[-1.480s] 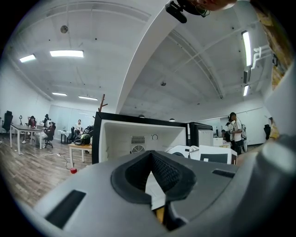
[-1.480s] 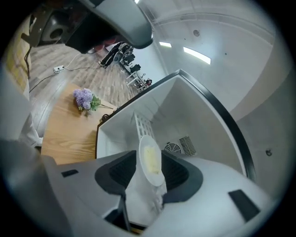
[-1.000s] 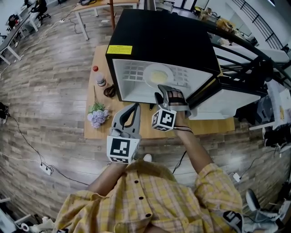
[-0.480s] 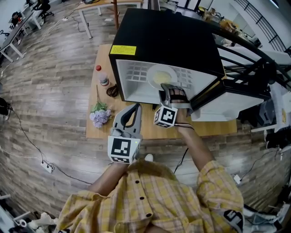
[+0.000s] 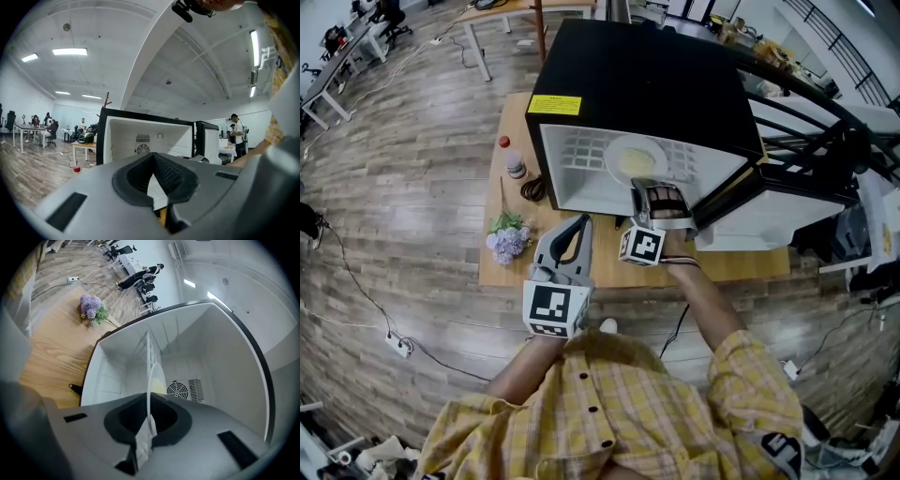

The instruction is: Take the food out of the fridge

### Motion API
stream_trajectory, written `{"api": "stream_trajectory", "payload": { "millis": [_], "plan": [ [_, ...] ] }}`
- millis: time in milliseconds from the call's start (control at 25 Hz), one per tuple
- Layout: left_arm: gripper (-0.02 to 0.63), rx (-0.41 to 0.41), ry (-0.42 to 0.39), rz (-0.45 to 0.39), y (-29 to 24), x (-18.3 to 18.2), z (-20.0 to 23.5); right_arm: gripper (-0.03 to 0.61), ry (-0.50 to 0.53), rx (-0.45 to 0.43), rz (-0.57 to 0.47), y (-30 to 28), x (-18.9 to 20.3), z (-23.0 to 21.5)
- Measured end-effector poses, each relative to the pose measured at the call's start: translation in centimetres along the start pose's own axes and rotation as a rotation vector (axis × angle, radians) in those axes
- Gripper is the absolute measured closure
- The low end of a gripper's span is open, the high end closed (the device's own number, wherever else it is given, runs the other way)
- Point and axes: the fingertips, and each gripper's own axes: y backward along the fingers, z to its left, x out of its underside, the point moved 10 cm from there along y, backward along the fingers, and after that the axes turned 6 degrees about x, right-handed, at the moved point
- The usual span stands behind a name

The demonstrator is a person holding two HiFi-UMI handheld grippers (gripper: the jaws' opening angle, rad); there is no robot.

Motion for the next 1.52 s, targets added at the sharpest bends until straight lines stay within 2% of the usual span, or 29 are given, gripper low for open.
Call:
{"api": "stream_trajectory", "payload": {
  "millis": [200,640,1240,1520],
  "plan": [
    [0.606,0.007,0.003,0.004,0.2,0.2,-0.1,0.557,0.019,0.006,-0.006,1.0,-0.2,-0.1],
    [0.606,0.021,0.000,0.001,0.5,0.1,-0.5,0.561,-0.014,0.062,-0.049,3.5,-0.4,-1.4],
    [0.606,0.036,-0.012,-0.024,0.9,-0.8,-1.4,0.561,-0.039,0.143,-0.137,12.2,-2.0,-5.8],
    [0.606,0.037,-0.017,-0.040,1.2,-0.9,-2.0,0.561,-0.035,0.140,-0.147,15.0,-2.8,-6.7]
  ]
}}
